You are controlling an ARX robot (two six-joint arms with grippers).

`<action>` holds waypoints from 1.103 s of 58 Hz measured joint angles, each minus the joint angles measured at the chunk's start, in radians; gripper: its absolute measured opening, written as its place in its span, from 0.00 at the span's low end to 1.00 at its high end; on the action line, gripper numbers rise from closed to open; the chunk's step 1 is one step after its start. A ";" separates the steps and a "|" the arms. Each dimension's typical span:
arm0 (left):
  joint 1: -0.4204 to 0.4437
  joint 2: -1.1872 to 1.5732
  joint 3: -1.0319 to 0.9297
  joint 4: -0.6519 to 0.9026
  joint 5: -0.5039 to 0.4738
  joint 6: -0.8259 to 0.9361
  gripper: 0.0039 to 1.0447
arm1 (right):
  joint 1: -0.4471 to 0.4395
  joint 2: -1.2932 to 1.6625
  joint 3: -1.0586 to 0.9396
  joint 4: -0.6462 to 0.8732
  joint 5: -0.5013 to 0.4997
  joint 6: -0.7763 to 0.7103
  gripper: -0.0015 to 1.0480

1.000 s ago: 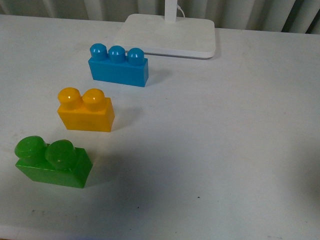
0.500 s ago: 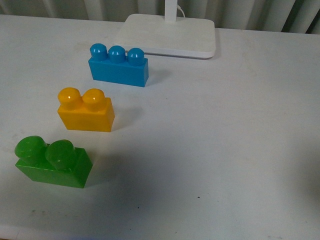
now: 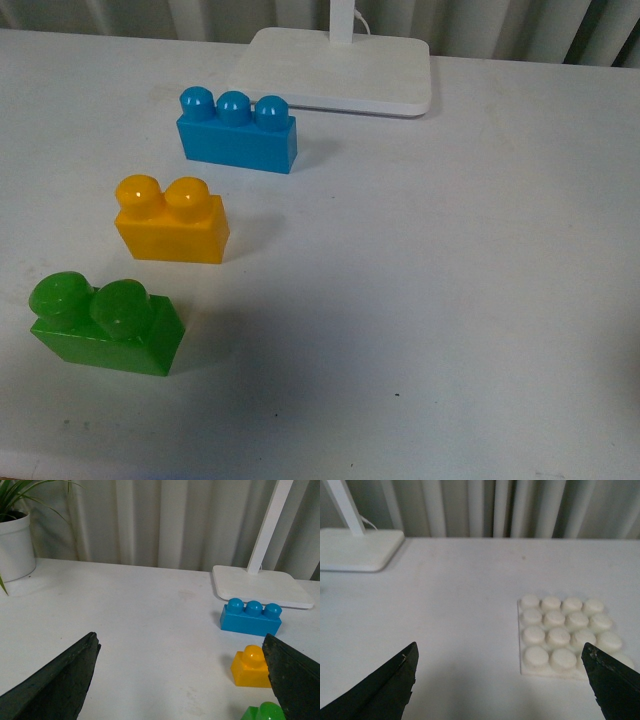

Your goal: Insert yellow block into base center

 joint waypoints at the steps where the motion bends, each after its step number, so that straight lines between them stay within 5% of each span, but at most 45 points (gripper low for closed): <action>1: 0.000 0.000 0.000 0.000 0.000 0.000 0.94 | -0.012 0.016 0.005 0.005 -0.012 -0.002 0.91; 10: 0.000 0.000 0.000 0.000 0.000 0.000 0.94 | -0.193 0.362 0.128 0.116 -0.118 -0.068 0.91; 23: 0.000 0.000 0.000 0.000 0.000 0.000 0.94 | -0.338 0.876 0.285 0.257 -0.167 -0.179 0.91; 64: 0.000 0.000 0.000 0.000 0.000 0.000 0.94 | -0.416 1.360 0.569 0.243 -0.179 -0.314 0.91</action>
